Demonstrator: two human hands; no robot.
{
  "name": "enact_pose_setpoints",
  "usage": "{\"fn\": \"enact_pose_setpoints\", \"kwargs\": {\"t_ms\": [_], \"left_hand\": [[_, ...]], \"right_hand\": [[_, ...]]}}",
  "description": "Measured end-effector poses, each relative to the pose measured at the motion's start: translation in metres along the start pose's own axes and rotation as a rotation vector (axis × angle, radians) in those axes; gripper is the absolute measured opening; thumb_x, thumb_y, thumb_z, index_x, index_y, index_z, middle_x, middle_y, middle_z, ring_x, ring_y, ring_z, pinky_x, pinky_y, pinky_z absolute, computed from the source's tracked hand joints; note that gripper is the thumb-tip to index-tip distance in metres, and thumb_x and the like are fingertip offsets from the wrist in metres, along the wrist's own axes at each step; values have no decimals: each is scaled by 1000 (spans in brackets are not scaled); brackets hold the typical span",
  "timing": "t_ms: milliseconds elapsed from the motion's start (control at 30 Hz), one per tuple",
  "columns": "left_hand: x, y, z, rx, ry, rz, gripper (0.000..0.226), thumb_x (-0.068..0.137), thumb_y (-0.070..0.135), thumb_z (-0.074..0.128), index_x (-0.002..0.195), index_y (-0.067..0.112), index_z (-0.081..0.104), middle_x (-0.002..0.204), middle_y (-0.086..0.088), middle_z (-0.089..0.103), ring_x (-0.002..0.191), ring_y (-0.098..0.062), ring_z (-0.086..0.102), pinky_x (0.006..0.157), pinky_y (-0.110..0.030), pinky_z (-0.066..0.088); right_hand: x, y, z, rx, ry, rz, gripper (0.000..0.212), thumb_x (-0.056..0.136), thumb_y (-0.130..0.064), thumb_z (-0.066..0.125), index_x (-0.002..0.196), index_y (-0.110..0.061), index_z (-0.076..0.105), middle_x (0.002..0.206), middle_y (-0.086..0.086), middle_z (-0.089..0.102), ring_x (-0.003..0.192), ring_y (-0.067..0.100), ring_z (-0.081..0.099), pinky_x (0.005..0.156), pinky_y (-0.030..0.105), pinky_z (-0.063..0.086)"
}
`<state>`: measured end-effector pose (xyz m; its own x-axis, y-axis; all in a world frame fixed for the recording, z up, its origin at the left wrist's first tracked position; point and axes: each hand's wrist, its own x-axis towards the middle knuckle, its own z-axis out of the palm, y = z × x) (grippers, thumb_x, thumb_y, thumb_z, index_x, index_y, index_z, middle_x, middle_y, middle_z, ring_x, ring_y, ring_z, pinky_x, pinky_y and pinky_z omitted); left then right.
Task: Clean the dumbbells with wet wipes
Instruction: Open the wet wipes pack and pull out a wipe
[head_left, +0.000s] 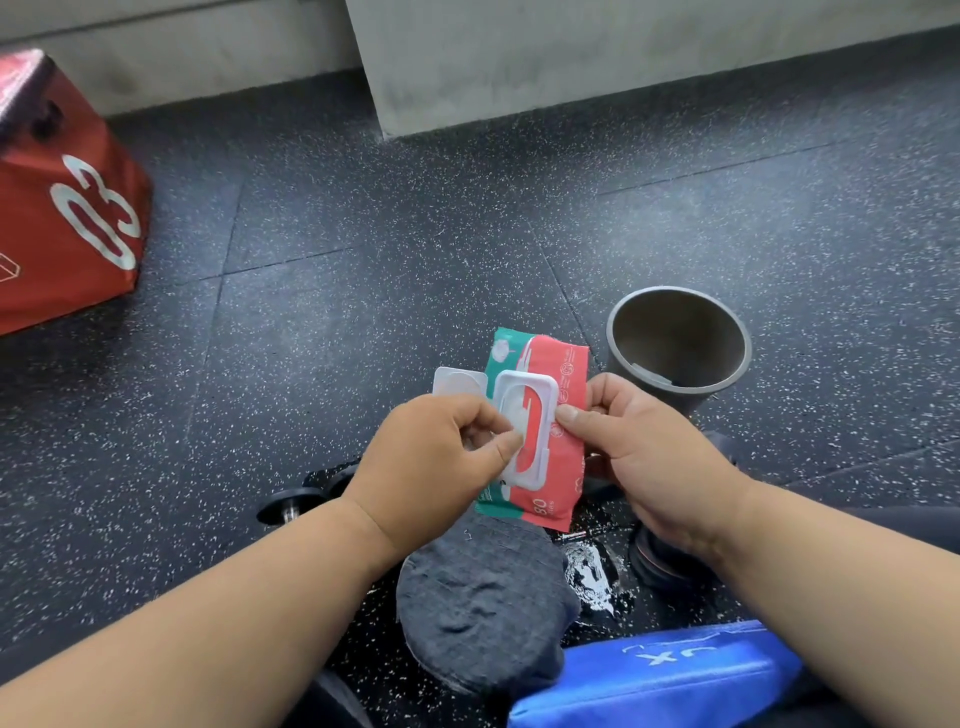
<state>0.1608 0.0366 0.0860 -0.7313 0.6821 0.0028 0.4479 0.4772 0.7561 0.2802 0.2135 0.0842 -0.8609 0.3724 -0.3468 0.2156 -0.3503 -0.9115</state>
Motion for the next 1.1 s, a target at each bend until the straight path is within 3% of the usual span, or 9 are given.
{"fn": "enact_pose_setpoints", "kwargs": {"t_ms": [100,233,333,433,567,733,833,967,1100], "left_hand": [[0,3,0,21,27,-15,10,89,29,86,81,27,81,70,17,72,64,-4,62,68,-22,52],[1,3,0,11,23,-48,10,90,27,85,81,28,81,73,15,74,68,-7,65,72,-27,56],[2,2,2,-20,-2,-65,10,92,25,82,83,26,80,75,11,75,71,-11,68,74,-33,58],[3,4,3,-24,-28,-84,14,94,22,79,81,25,77,72,14,74,65,-5,64,70,-29,57],[1,9,4,14,-37,-94,17,90,18,75,74,22,72,70,12,72,60,-5,60,62,-23,51],[0,11,4,53,-40,-109,13,85,20,72,72,20,71,69,8,72,63,-9,63,64,-32,53],[-1,12,4,59,-47,-115,13,83,22,71,71,20,69,69,9,71,60,-7,59,62,-29,51],[-1,12,3,1,-57,-138,15,77,33,65,68,21,65,64,14,66,56,-3,53,58,-25,46],[-1,11,1,-48,-59,-161,19,86,19,71,68,20,63,57,15,60,53,-3,48,55,-23,43]], "right_hand": [[-2,0,2,5,-46,5,8,104,-12,63,110,-9,59,108,38,70,88,39,66,69,42,54],[-4,0,4,-9,-92,0,7,104,-8,62,110,-9,59,92,19,74,68,22,68,51,29,54],[-2,2,1,-25,-106,4,17,103,-9,63,113,2,56,94,18,74,66,18,69,52,29,55],[-2,1,1,-36,-108,-6,21,103,-7,64,115,7,53,91,17,73,64,16,69,50,27,54],[-3,2,5,-26,-124,-22,7,103,-2,61,110,-4,59,78,4,74,59,9,68,49,20,52],[-3,4,8,-49,-111,-10,6,104,-2,59,108,-7,58,73,1,68,52,3,61,45,17,48],[-3,5,7,-85,-61,-3,9,105,-4,59,100,-10,57,67,-2,68,50,2,60,45,16,46],[-3,6,8,-94,-36,22,8,105,-6,61,100,-11,59,77,6,71,57,9,65,49,22,52],[-3,6,8,-97,-20,32,9,106,-9,60,99,-14,60,82,7,74,64,13,68,55,28,57]]}}
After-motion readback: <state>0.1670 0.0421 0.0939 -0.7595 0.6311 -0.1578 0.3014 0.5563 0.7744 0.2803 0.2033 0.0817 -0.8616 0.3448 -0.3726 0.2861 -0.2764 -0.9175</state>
